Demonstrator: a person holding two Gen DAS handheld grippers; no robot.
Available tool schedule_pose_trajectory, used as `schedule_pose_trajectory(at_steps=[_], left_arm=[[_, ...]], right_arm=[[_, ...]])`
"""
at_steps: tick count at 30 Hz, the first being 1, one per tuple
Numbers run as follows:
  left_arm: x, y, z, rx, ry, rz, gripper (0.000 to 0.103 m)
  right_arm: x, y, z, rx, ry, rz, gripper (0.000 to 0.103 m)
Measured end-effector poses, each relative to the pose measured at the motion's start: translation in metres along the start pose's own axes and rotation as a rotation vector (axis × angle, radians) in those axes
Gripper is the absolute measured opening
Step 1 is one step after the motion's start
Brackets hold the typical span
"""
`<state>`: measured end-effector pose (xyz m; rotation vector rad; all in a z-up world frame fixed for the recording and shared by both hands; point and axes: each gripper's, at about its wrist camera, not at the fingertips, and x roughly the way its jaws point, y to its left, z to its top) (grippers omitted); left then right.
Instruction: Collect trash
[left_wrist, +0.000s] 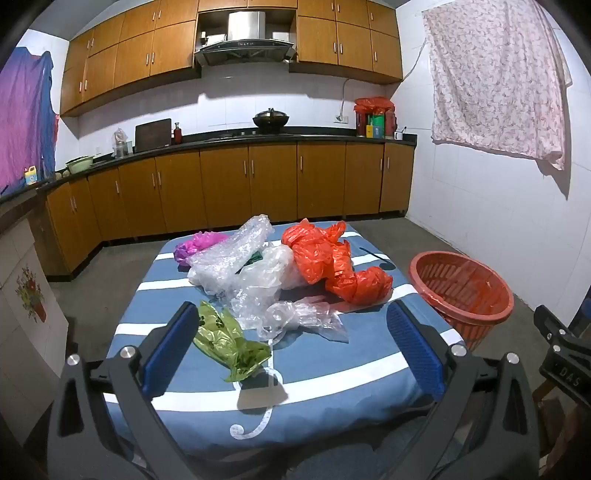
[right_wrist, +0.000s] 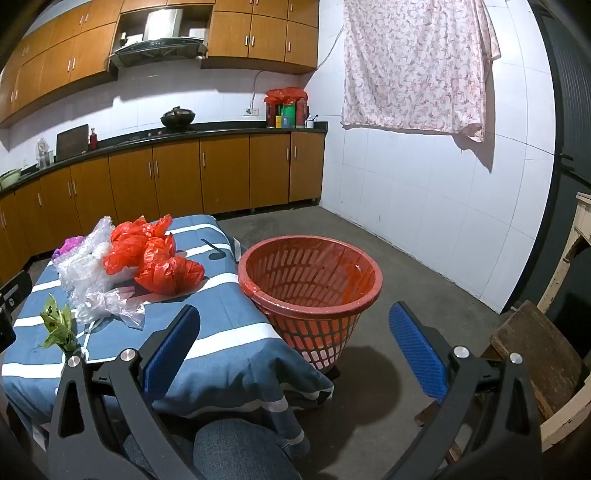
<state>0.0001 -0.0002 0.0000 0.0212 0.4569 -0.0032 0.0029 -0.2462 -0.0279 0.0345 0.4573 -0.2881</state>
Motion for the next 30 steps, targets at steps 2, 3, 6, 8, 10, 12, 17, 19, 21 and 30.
schedule_pose_trajectory(at_steps=[2, 3, 6, 8, 10, 12, 17, 19, 21, 30], left_arm=[[-0.0002, -0.0001, -0.0001, 0.0, -0.003, 0.001, 0.099], [-0.0001, -0.0001, -0.0001, 0.0, -0.002, 0.002, 0.099], [-0.0002, 0.0, -0.0001, -0.001, -0.001, 0.0, 0.099], [-0.0001, -0.0001, -0.0001, -0.001, -0.001, 0.0, 0.099], [-0.0001, 0.0001, -0.0001, -0.003, -0.001, -0.001, 0.099], [-0.0002, -0.0001, -0.0001, -0.002, -0.001, 0.0, 0.099], [-0.0001, 0.0001, -0.0001, -0.004, 0.001, -0.002, 0.099], [0.0, 0.0002, 0.0, -0.006, 0.002, -0.002, 0.099], [-0.0002, 0.0001, -0.0001, -0.006, 0.002, -0.002, 0.099], [0.0001, 0.0003, 0.0, -0.008, 0.004, -0.004, 0.099]], right_arm=[[0.0002, 0.0, -0.0001, 0.001, 0.001, 0.0, 0.101], [0.0001, 0.0001, -0.0001, 0.0, 0.001, 0.0, 0.101], [0.0007, -0.0002, 0.0001, 0.001, 0.002, 0.0, 0.101], [-0.0001, 0.0005, 0.0, -0.002, -0.002, -0.002, 0.101], [-0.0001, 0.0007, -0.0001, -0.002, -0.003, -0.002, 0.101], [0.0001, 0.0008, -0.0001, -0.002, -0.003, -0.001, 0.101], [0.0002, 0.0013, -0.0002, -0.003, -0.003, -0.002, 0.101], [0.0002, 0.0015, -0.0002, -0.004, -0.003, -0.002, 0.101], [0.0003, 0.0017, -0.0002, -0.004, -0.004, -0.002, 0.101], [0.0004, 0.0025, 0.0003, -0.006, -0.003, -0.002, 0.101]])
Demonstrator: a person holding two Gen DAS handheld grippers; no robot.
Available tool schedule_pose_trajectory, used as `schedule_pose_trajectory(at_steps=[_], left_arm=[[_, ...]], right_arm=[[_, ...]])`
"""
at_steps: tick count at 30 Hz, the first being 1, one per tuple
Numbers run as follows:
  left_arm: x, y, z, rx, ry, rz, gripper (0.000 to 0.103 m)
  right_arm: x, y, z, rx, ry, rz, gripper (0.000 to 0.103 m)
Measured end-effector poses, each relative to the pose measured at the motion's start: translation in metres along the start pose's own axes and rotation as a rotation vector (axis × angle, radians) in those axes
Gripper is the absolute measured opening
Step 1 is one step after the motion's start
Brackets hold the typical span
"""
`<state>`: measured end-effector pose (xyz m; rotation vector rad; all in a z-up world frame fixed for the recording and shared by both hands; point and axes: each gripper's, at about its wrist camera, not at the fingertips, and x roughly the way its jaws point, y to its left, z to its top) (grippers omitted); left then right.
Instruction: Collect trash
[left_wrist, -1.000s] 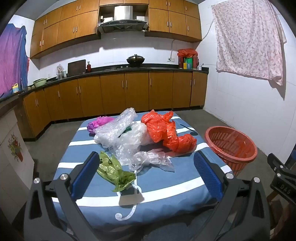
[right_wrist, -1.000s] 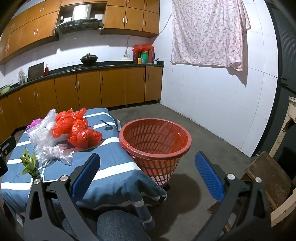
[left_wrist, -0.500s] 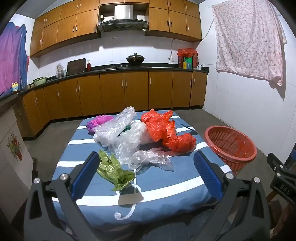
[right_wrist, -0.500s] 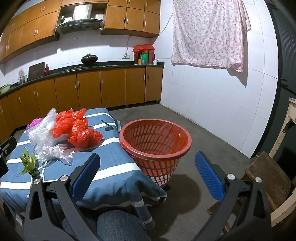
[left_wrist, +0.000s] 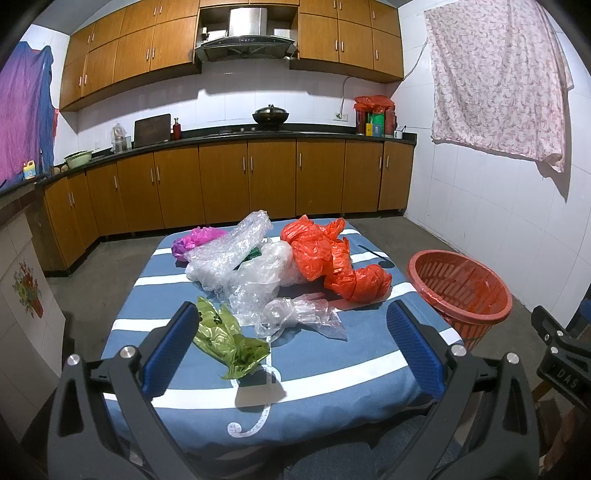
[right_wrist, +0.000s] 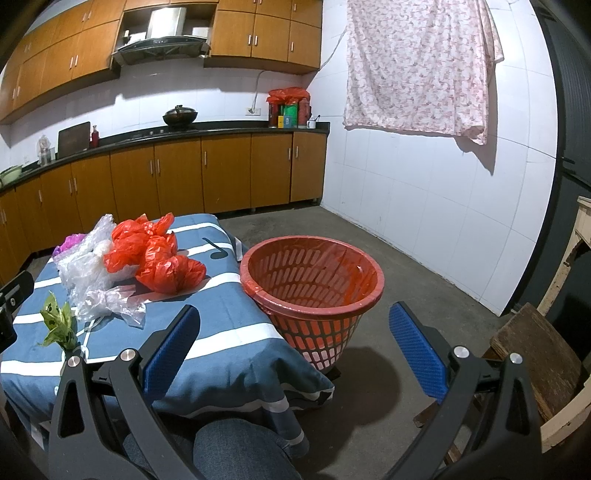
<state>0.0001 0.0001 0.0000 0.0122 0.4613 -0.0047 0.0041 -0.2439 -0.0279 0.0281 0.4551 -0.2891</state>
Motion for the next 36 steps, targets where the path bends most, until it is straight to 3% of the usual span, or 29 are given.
schedule_pose_trajectory(at_steps=[36], left_arm=[[-0.0001, -0.0003, -0.0001, -0.008, 0.007, -0.003, 0.099]], right_arm=[[0.0019, 0.0033, -0.0004, -0.005, 0.003, -0.004, 0.101]])
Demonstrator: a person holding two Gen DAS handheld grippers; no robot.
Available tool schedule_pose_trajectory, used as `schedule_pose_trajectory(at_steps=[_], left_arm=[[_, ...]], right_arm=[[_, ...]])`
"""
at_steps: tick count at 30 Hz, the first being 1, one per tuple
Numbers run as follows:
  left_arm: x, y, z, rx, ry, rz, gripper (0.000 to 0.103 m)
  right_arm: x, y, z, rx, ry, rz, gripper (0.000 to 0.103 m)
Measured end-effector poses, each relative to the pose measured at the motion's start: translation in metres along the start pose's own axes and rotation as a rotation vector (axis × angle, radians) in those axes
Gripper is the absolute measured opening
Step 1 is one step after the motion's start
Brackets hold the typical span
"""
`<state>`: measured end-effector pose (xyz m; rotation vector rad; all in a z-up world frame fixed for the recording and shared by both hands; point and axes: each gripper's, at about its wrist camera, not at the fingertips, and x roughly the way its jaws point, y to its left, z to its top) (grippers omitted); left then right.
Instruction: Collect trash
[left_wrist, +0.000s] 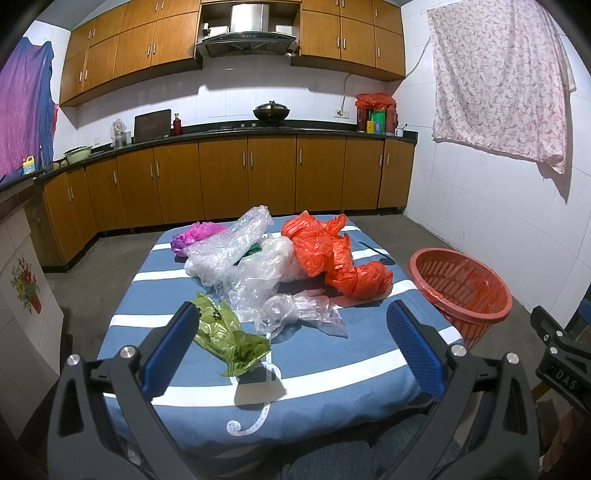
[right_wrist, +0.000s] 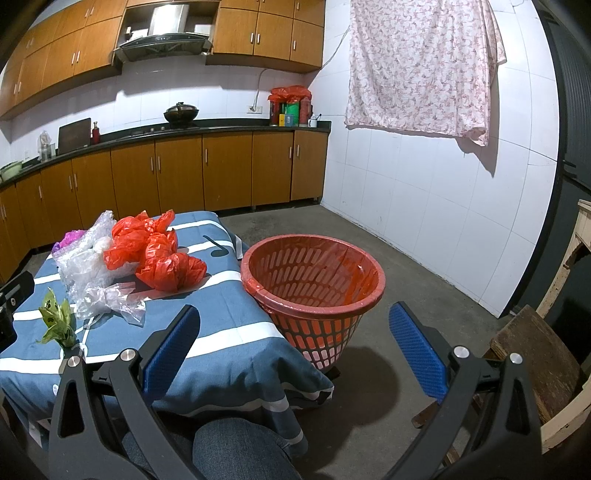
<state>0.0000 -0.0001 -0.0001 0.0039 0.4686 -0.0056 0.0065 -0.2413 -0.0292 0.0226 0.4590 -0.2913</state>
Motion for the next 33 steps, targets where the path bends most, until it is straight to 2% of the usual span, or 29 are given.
schedule_pose_trajectory(at_steps=[27, 33], left_arm=[[0.0, 0.0, 0.0, -0.002, 0.006, -0.002, 0.099], [0.009, -0.003, -0.017, -0.001, 0.007, -0.001, 0.099]], right_arm=[[0.002, -0.003, -0.001, 0.001, 0.003, -0.001, 0.101], [0.003, -0.004, -0.002, 0.001, 0.004, -0.002, 0.101]])
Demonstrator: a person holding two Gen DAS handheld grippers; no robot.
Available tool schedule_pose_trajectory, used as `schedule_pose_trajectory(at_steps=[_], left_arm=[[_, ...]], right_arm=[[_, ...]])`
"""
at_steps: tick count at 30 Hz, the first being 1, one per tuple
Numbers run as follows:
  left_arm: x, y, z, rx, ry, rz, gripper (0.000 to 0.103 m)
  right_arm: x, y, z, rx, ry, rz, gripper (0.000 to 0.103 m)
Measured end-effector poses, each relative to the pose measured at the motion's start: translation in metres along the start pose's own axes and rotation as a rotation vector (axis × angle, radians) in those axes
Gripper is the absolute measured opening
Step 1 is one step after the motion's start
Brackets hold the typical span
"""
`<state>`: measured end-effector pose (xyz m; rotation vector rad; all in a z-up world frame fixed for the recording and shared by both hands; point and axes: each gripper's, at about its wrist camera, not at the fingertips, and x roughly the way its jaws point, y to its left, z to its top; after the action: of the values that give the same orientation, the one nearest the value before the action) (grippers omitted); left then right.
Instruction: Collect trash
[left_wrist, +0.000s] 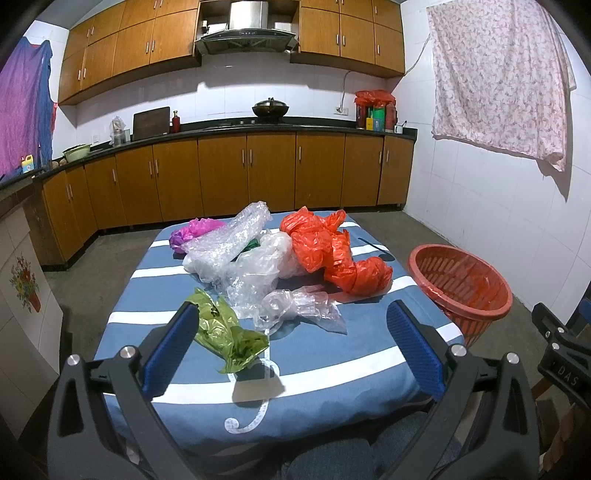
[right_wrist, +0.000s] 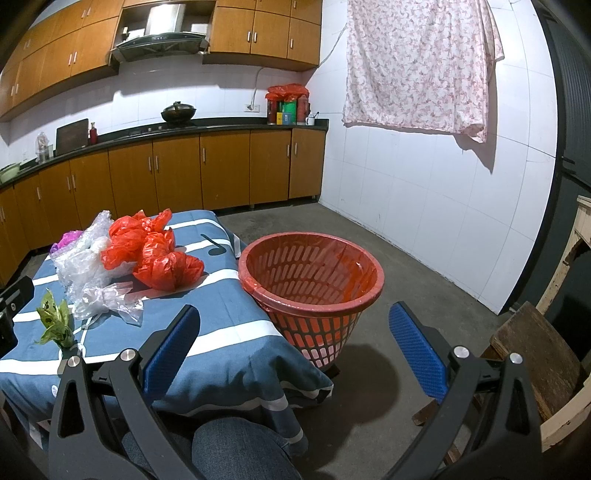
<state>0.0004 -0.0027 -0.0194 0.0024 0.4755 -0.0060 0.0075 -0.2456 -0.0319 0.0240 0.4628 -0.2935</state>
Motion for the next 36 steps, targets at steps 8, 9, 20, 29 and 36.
schedule_pose_trajectory(at_steps=[8, 9, 20, 29, 36], left_arm=[[0.011, 0.018, -0.002, -0.027, 0.019, 0.048, 0.099], [0.011, 0.023, 0.0, -0.036, 0.023, 0.062, 0.099], [0.04, 0.099, -0.011, -0.175, 0.122, 0.202, 0.099], [0.067, 0.081, -0.005, -0.208, 0.149, 0.055, 0.093], [0.082, 0.062, -0.024, -0.156, 0.195, 0.076, 0.076]], right_arm=[[0.005, -0.001, -0.002, 0.007, 0.008, 0.001, 0.101], [0.009, -0.002, -0.003, 0.011, 0.012, 0.003, 0.101], [0.03, 0.013, 0.012, 0.0, 0.025, 0.037, 0.101], [0.043, 0.03, 0.012, -0.054, 0.049, 0.037, 0.101], [0.05, 0.035, 0.01, -0.075, 0.072, 0.036, 0.101]])
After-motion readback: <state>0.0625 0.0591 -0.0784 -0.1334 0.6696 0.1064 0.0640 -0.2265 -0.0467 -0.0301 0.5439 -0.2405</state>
